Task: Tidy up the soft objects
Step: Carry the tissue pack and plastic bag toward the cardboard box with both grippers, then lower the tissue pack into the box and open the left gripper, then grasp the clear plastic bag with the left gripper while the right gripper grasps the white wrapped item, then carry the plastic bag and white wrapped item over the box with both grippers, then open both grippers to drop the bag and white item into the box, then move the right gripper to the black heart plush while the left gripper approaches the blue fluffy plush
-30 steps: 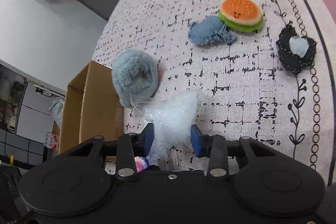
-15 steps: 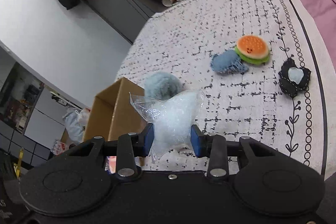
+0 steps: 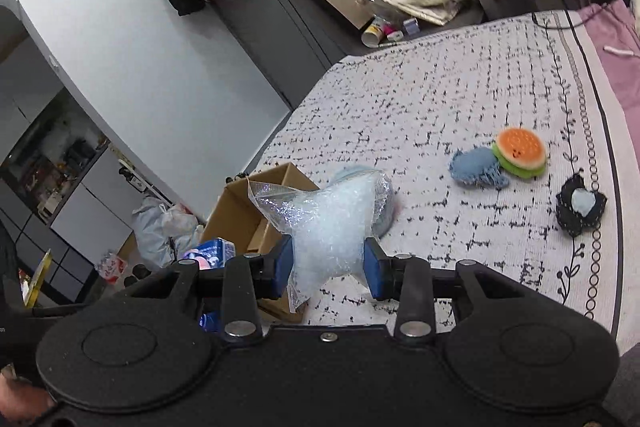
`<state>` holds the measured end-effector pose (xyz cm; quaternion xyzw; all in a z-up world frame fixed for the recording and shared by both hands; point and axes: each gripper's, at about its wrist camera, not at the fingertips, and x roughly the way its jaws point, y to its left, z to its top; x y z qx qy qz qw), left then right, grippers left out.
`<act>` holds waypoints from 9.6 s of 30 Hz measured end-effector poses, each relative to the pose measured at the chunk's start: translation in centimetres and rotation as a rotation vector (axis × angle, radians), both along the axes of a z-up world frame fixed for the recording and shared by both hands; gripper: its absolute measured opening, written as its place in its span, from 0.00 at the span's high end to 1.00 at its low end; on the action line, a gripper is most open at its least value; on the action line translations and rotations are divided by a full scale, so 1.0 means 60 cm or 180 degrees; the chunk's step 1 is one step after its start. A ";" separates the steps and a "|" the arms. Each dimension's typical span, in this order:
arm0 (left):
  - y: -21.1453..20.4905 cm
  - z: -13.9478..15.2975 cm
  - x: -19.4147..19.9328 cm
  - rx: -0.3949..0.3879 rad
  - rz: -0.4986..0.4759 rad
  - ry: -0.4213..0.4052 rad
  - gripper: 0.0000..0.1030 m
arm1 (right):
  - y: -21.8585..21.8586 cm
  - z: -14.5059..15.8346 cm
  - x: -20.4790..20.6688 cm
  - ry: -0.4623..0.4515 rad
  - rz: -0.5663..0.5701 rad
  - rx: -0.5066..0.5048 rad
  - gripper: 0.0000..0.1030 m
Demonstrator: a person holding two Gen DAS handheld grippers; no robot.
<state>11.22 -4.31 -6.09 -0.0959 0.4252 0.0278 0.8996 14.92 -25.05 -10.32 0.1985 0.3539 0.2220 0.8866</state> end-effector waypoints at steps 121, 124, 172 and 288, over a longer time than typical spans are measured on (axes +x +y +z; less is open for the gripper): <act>0.182 0.019 0.145 -0.0106 -0.0059 -0.0024 0.21 | 0.151 0.049 0.136 0.0207 0.0033 -0.0246 0.46; 0.163 0.023 0.143 -0.0149 -0.0083 -0.0033 0.21 | 0.131 0.053 0.134 0.0260 -0.0033 -0.0259 0.45; -0.046 -0.161 0.261 0.0070 0.0145 0.1101 0.51 | 0.010 -0.204 0.173 0.1832 -0.0514 0.0450 0.40; 0.073 0.063 0.132 -0.0088 0.0284 0.0013 0.00 | 0.016 0.060 0.135 0.0286 -0.0031 -0.0382 0.03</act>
